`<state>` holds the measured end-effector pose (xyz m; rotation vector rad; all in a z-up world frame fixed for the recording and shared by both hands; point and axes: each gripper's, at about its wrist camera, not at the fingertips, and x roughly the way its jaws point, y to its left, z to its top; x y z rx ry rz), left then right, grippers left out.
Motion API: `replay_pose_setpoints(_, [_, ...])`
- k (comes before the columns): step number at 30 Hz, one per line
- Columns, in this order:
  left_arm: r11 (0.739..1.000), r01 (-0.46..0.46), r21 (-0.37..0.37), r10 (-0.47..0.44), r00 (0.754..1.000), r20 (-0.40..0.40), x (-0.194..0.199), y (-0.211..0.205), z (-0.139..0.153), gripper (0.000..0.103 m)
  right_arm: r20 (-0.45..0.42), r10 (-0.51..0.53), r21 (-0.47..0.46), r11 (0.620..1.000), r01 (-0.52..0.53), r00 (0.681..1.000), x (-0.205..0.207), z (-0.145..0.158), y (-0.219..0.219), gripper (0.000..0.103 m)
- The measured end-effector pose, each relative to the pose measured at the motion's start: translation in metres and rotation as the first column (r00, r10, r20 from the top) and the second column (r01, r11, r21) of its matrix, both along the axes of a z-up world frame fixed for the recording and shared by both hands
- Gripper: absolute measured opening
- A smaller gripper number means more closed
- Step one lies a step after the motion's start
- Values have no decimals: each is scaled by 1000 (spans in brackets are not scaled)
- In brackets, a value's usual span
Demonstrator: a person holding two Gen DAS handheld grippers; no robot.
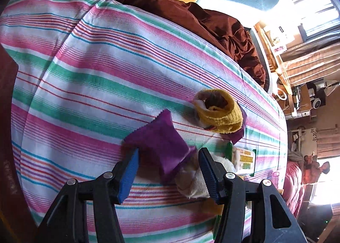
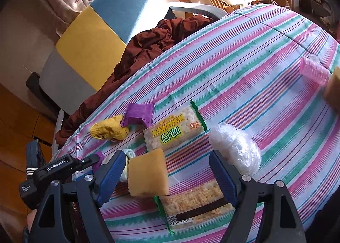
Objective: Organize objects
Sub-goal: 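Move both tools back to the table items, left tool toward the purple pouch, then grasp the purple pouch with the left tool and lift it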
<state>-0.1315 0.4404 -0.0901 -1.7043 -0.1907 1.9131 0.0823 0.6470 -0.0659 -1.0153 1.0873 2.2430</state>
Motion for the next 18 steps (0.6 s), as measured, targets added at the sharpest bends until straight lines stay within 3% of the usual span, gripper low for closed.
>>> replay_pose_setpoints(7, [999,21,-43,-23,999,-44,-10,16,-7,57,1,-1,-8,1000,1,1000,0,-2,2,82])
replay_pose_setpoints(11, [995,70,-74,-78,990,-115,-8,23,-8,57,6,1,0,1000,-1,1000,-2,-2,1,82])
replay_pose_setpoints(12, [992,85,-93,-98,985,-139,-8,25,-8,51,7,3,2,1000,-3,1000,-2,-2,1,82])
replay_pose_setpoints(13, [989,88,-118,-107,980,-165,-7,24,-8,39,7,5,3,1000,-5,1000,-2,-2,1,82])
replay_pose_setpoints(18, [984,120,-132,-148,962,-232,2,12,-7,35,18,30,33,999,-31,999,-6,-1,-3,82])
